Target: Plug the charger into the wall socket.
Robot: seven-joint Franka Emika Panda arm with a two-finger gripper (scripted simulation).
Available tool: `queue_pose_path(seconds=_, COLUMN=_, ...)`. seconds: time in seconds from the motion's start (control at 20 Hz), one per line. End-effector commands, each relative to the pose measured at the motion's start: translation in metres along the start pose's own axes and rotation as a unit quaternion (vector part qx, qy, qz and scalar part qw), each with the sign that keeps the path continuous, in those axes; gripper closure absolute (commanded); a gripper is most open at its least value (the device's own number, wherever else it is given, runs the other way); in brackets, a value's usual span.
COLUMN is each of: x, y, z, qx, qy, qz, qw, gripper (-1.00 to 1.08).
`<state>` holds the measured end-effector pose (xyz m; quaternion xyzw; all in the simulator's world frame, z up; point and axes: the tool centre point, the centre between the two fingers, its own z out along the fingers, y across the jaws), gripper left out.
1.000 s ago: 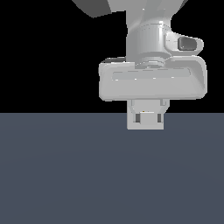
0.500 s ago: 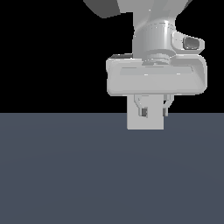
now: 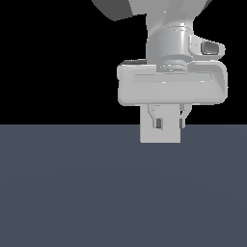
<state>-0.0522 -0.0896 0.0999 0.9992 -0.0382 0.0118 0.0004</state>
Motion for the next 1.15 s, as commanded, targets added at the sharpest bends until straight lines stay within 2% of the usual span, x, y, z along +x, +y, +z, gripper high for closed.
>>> queue_pose_path(seconds=0.0, x=0.001, y=0.000, z=0.000, qx=0.000, qy=0.000, qz=0.000, qw=1.0000, gripper=1.08)
queue_pose_path(seconds=0.75, x=0.044, y=0.000, z=0.001, qx=0.000, qy=0.000, qz=0.000, qw=1.0000, gripper=1.08)
queue_pose_path(seconds=1.1, x=0.050, y=0.000, z=0.001, qx=0.000, qy=0.000, qz=0.000, qw=1.0000, gripper=1.08)
